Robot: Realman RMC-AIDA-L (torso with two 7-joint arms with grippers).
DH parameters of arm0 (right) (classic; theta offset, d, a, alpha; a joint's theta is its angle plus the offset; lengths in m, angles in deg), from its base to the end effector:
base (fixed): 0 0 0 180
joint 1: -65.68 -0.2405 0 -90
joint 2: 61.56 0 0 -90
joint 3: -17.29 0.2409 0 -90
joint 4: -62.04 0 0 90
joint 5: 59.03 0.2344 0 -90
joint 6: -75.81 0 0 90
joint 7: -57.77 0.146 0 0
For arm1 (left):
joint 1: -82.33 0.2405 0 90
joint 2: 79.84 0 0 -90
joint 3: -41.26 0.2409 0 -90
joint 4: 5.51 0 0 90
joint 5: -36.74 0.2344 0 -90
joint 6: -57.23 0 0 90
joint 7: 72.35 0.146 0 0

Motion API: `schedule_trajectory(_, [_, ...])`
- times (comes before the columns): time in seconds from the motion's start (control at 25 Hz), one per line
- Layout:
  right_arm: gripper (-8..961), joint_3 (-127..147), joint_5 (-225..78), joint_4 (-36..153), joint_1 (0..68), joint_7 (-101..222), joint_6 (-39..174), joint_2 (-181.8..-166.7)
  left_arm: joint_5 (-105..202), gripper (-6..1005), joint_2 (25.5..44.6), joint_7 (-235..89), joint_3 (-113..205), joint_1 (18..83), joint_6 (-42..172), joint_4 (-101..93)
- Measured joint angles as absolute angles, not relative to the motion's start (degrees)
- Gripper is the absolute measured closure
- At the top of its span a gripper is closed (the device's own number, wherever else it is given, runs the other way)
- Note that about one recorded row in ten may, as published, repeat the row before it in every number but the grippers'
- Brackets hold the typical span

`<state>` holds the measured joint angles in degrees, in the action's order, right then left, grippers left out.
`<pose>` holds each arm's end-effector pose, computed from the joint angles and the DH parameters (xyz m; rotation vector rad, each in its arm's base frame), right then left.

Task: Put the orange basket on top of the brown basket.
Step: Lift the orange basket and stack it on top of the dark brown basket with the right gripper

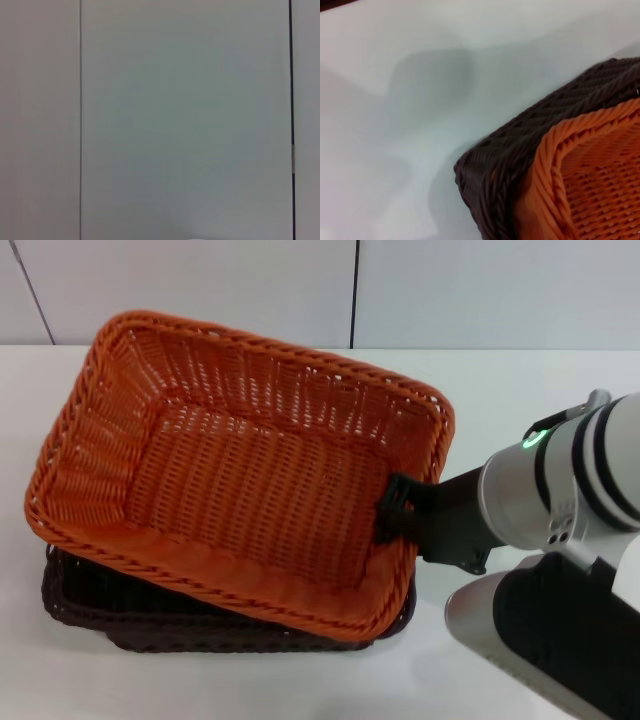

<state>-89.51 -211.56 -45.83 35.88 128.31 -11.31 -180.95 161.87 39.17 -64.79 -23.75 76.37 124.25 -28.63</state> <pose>0.0398 0.2980 -0.0258 -2.3251 -1.7900 -0.7509 -0.4042 0.2580 0.0270 -1.1225 -0.6431 -0.4645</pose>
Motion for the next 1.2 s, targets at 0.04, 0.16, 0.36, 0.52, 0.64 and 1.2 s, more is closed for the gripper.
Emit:
schedule_trajectory(0.04, [777, -89.9, -211.6, -45.5, 36.0, 128.2, -11.0, -180.95, 161.9, 207, 39.16, -64.8, -23.5, 76.2, 124.2, -28.6])
schedule_trajectory(0.16, [774, -91.1, -211.6, -44.8, 36.6, 128.5, -10.1, -180.96, 161.9, 208, 39.16, -64.8, -23.4, 76.1, 124.2, -28.6])
schedule_trajectory(0.36, [770, -92.1, -212.4, -44.8, 37.8, 131.2, -9.6, -180.98, 161.9, 208, 39.14, -64.8, -23.3, 76.1, 124.2, -28.6])
schedule_trajectory(0.52, [767, -93.4, -214.3, -46.4, 38.6, 134.1, -9.5, -180.91, 161.9, 208, 39.09, -64.8, -23.3, 76.1, 124.2, -28.6])
schedule_trajectory(0.64, [765, -93.6, -214.8, -48.9, 39.0, 135.7, -10.6, -180.85, 161.9, 208, 39.05, -64.8, -23.3, 76.0, 123.6, -28.5])
schedule_trajectory(1.2, [437, -100.0, -211.7, -56.5, 38.9, 146.9, -21.6, -180.89, 161.9, 208, 38.65, -64.8, -23.8, 74.0, 120.8, -27.1])
